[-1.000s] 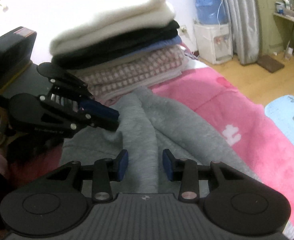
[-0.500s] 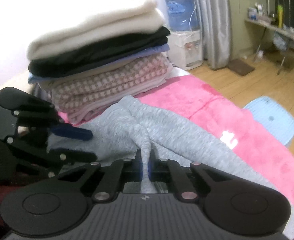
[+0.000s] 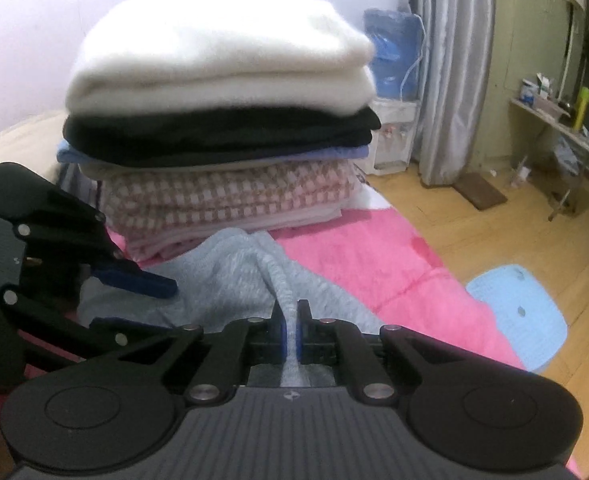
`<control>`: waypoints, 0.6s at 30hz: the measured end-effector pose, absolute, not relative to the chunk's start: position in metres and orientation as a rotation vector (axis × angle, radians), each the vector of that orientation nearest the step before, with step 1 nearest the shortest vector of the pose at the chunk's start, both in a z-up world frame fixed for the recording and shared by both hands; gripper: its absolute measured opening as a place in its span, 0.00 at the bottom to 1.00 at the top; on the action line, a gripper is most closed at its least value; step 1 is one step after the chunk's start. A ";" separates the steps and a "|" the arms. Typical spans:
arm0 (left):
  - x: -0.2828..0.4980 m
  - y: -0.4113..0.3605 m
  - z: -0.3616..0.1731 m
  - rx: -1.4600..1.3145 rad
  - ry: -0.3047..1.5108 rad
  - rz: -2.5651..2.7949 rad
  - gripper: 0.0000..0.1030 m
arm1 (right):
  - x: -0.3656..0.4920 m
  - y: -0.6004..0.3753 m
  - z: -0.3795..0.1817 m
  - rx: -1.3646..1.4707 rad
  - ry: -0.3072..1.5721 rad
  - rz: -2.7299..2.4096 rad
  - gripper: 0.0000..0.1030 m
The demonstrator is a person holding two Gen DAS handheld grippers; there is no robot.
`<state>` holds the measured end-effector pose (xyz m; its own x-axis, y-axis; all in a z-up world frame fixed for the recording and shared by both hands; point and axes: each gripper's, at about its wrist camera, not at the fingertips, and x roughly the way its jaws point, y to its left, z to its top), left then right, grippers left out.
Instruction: Fold clothes
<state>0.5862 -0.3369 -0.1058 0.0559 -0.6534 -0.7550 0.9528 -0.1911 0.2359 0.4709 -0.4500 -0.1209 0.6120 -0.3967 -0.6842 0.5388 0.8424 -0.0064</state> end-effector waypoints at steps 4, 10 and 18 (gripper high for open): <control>0.585 -0.339 -0.110 0.932 0.424 -1.512 0.27 | 0.475 -0.457 -0.128 0.217 0.734 -0.536 0.04; 0.580 -0.341 -0.122 0.970 0.383 -1.511 0.27 | 0.475 -0.469 -0.151 0.262 0.751 -0.532 0.04; 0.578 -0.337 -0.125 0.970 0.372 -1.521 0.28 | 0.416 -0.475 -0.107 0.409 0.678 -0.611 0.43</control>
